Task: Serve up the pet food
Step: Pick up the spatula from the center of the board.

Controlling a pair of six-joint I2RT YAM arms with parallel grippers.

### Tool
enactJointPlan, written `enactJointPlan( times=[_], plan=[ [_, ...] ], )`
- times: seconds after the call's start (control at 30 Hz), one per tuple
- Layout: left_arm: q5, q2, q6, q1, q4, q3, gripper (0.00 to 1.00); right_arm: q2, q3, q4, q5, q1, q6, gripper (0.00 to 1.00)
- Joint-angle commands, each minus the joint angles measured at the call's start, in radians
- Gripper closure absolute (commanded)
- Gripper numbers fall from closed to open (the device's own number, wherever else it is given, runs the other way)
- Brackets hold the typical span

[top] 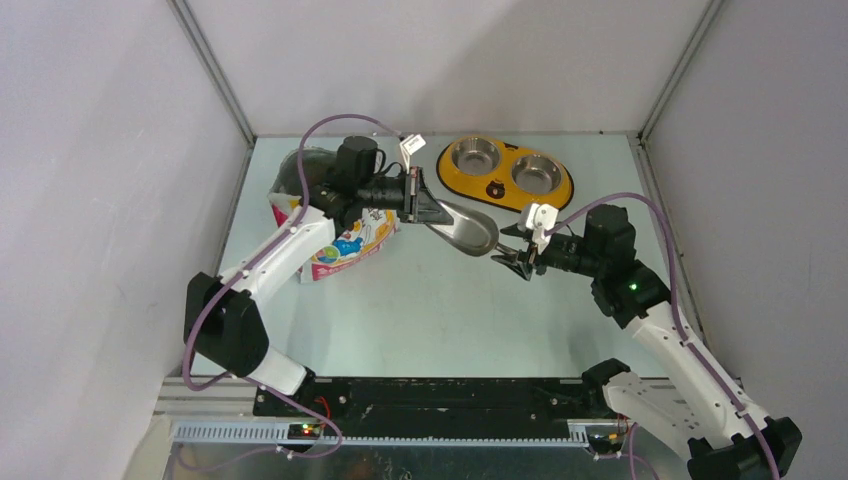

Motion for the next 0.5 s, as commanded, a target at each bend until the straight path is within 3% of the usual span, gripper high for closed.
enactJointPlan(
  times=[0.0, 0.1, 0.2, 0.37, 0.47],
  plan=[
    [0.009, 0.001, 0.022, -0.017, 0.011, 0.059, 1.0, 0.019, 0.006, 0.047, 0.023, 0.017, -0.007, 0.48],
    [0.001, -0.001, 0.022, -0.018, 0.012, 0.056, 1.0, 0.022, 0.006, 0.046, 0.03, 0.021, -0.01, 0.57],
    [-0.007, -0.007, 0.021, -0.018, 0.014, 0.05, 1.0, 0.027, 0.006, 0.051, 0.046, 0.024, -0.008, 0.78],
    [-0.027, -0.015, 0.022, -0.018, 0.015, 0.047, 1.0, 0.031, 0.006, 0.066, 0.084, 0.026, 0.003, 0.99],
    [-0.037, -0.023, 0.025, -0.018, 0.013, 0.043, 1.0, 0.028, 0.006, 0.084, 0.121, 0.026, 0.018, 1.0]
  ],
)
